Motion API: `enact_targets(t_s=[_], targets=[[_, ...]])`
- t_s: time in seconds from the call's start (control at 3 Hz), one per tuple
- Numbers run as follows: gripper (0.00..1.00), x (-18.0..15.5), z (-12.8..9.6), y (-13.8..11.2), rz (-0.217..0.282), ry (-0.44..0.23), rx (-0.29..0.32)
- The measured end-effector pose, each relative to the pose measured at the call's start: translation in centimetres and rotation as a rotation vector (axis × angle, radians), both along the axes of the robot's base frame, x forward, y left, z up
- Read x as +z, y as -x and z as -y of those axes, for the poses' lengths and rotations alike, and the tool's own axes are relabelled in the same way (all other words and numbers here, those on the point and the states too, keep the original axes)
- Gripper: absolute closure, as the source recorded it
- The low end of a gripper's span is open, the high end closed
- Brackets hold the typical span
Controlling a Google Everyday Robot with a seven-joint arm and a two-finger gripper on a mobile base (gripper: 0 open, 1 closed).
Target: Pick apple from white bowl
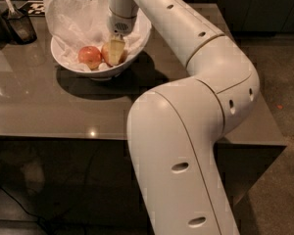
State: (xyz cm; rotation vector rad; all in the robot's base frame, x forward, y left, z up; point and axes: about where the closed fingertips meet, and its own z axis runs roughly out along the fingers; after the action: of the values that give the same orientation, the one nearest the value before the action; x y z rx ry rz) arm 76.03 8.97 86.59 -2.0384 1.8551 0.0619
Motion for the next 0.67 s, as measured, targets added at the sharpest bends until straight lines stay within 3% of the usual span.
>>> enact_targets(t_s=[0.33, 0.67], targets=[[1.0, -0.01, 0.0, -0.01, 0.0, 0.0, 0.0], [1.0, -0.14, -0.05, -0.14, -0.006, -0.006, -0.003]])
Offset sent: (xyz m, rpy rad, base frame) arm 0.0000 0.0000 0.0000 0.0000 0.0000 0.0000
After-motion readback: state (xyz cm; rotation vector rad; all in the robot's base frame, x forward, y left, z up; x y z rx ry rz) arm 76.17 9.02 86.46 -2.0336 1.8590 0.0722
